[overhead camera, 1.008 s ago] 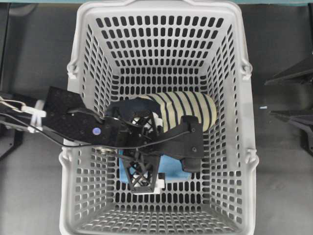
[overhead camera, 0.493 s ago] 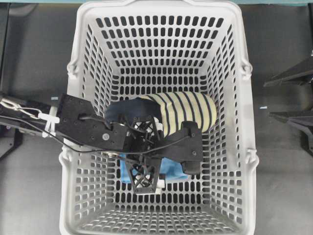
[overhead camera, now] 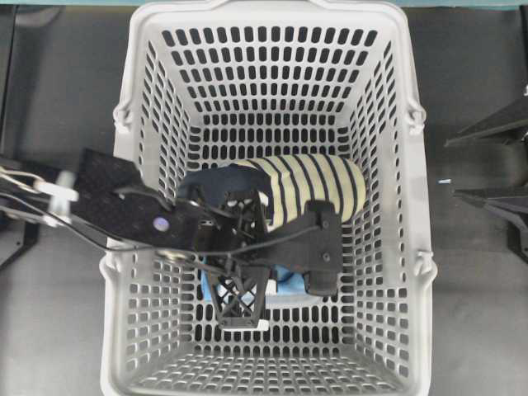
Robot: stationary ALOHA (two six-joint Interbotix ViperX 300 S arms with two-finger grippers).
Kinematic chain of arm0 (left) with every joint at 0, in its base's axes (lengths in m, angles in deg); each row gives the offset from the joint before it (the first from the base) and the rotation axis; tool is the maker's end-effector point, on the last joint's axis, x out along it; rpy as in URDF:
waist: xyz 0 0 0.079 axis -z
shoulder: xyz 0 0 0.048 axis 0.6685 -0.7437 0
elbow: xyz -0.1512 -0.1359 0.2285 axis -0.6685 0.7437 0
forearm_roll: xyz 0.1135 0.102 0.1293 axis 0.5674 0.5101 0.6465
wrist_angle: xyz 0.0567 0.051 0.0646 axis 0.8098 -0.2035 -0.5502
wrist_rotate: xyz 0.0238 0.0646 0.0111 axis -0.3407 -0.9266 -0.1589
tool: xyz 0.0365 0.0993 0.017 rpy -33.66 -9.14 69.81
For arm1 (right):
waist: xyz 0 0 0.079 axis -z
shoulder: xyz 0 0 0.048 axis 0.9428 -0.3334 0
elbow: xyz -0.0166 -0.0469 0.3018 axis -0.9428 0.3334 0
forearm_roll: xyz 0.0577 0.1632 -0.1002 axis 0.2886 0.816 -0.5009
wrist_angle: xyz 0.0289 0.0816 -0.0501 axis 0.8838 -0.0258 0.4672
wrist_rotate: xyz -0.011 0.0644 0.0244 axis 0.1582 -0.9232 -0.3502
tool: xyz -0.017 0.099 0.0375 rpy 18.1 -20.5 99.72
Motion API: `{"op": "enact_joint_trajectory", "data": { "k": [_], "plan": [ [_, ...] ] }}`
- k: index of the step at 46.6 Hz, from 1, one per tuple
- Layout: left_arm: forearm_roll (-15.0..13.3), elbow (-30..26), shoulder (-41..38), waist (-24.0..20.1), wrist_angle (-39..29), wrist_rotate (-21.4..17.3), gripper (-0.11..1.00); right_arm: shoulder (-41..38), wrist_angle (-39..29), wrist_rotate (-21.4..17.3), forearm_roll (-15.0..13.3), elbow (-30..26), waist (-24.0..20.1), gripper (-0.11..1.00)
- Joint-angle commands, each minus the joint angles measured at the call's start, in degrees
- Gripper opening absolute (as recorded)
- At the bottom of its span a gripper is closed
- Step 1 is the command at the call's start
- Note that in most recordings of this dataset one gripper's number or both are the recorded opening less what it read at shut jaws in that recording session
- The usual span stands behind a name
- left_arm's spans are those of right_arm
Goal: Pick up the blue cloth from the shopping basket with the left arm.
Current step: 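Lower the open left gripper over the light-blue cloth, then close the left gripper on the light-blue cloth, then lift the light-blue cloth up and out with the left gripper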
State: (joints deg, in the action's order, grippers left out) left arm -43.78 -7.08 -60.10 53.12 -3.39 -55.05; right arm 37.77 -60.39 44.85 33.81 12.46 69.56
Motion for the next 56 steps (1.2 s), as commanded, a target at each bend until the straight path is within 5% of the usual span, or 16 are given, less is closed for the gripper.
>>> {"op": "enact_joint_trajectory", "data": {
  "k": [1,21,29,45,56],
  "plan": [
    [0.26,-5.19,3.78,0.26,-3.08,0.09,0.13,-0.18,0.53,-0.18,0.09,-0.53,0.00,0.72],
    [0.26,-31.90,2.55,0.53,-31.90,-0.26,0.13,0.00,0.53,-0.18,0.18,-0.53,0.00,0.71],
    [0.26,-38.94,-0.26,0.70,-38.50,-2.20,0.13,0.00,0.44,-0.18,0.18,-0.53,0.00,0.71],
    [0.26,-40.25,-0.97,0.70,-38.58,-4.57,0.13,0.26,0.53,-0.18,0.26,-0.53,0.00,0.71],
    [0.35,-35.42,2.81,0.97,-34.89,-4.39,0.13,0.26,0.53,-0.26,0.26,-0.62,0.00,0.71]
  ]
}}
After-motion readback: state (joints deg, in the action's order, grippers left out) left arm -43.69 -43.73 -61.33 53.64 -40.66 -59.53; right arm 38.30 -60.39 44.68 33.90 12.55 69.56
